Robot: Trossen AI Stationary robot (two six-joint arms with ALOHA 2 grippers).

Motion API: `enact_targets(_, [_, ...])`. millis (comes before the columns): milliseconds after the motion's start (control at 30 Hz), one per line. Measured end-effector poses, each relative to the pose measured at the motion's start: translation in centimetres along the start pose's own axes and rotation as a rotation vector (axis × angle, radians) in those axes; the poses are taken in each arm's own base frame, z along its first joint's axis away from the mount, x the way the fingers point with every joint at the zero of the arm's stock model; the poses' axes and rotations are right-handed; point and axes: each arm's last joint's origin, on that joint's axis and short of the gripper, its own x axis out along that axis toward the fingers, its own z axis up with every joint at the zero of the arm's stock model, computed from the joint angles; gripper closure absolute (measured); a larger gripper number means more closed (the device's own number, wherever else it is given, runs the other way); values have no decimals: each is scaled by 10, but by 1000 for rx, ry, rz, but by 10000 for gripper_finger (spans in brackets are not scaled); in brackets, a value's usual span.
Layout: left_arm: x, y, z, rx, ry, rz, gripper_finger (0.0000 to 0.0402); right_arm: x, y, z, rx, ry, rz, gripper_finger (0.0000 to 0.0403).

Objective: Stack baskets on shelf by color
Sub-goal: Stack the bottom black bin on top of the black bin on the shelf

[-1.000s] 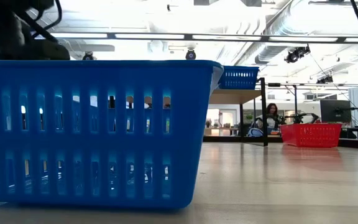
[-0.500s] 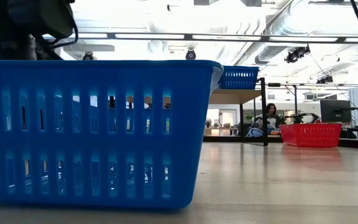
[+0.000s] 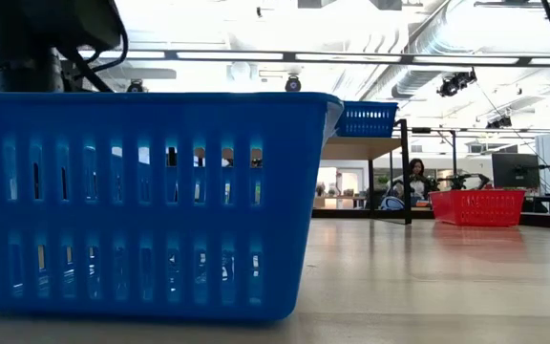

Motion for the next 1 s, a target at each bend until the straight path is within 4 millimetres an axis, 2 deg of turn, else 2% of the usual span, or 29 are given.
enact_targets(200, [-18,-18,1,-3,-10,-78,398,18,16,-6,-58,46,20,320])
enact_targets(400, [-38,-34,5,-6,-29,-147,400,38,35,-7,-131,12,49,320])
enact_targets(800, [-62,-49,23,-54,-41,-185,401,73,78,-13,-222,-94,104,320])
enact_targets(1000, [-68,-53,34,-107,-45,-205,401,89,90,-15,-236,-180,117,320])
